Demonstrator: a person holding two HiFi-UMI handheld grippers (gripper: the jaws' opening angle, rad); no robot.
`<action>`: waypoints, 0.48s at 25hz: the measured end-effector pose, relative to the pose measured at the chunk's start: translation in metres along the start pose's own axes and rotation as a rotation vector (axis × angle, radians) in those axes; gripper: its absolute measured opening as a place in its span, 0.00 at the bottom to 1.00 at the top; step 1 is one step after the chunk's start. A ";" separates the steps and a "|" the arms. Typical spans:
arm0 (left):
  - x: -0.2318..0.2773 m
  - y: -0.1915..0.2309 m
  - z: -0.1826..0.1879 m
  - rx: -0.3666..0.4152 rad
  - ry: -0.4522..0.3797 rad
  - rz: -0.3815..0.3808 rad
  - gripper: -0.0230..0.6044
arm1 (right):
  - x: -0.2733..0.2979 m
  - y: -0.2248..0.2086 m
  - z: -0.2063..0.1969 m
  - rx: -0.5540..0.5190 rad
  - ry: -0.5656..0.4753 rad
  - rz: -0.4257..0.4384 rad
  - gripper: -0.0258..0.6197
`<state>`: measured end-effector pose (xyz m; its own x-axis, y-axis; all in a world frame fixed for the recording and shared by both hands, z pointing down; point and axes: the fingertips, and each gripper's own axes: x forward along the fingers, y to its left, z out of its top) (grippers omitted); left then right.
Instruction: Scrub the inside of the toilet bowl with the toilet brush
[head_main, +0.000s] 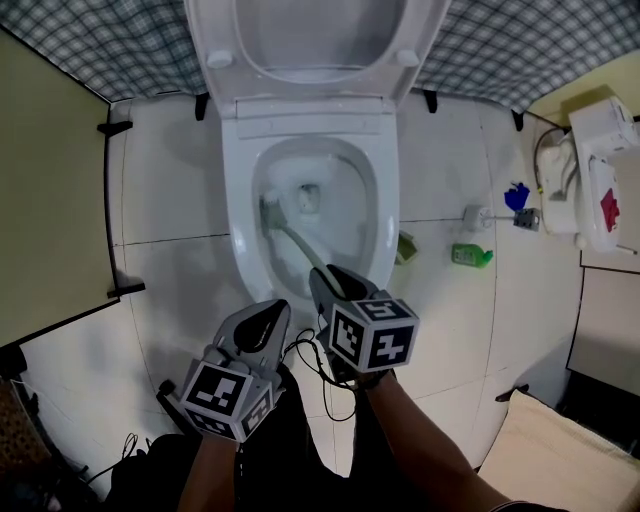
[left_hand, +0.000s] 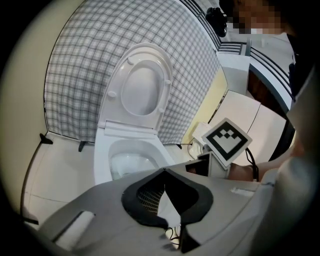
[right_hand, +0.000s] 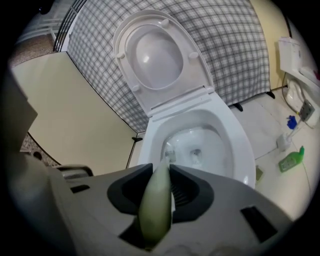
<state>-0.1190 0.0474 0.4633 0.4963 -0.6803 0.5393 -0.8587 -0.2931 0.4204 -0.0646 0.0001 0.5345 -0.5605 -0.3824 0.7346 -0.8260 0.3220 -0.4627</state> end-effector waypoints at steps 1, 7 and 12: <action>0.000 0.001 -0.001 0.000 0.002 0.001 0.04 | -0.005 -0.001 -0.008 0.002 0.003 -0.005 0.23; 0.001 -0.001 -0.001 0.002 0.006 -0.002 0.04 | -0.022 -0.023 -0.047 -0.104 0.032 -0.118 0.23; 0.000 -0.003 -0.003 -0.003 0.010 0.000 0.04 | -0.032 -0.052 -0.066 -0.231 0.083 -0.220 0.23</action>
<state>-0.1154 0.0503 0.4643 0.4975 -0.6738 0.5463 -0.8583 -0.2910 0.4227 -0.0002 0.0526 0.5674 -0.3551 -0.3956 0.8470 -0.8862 0.4307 -0.1704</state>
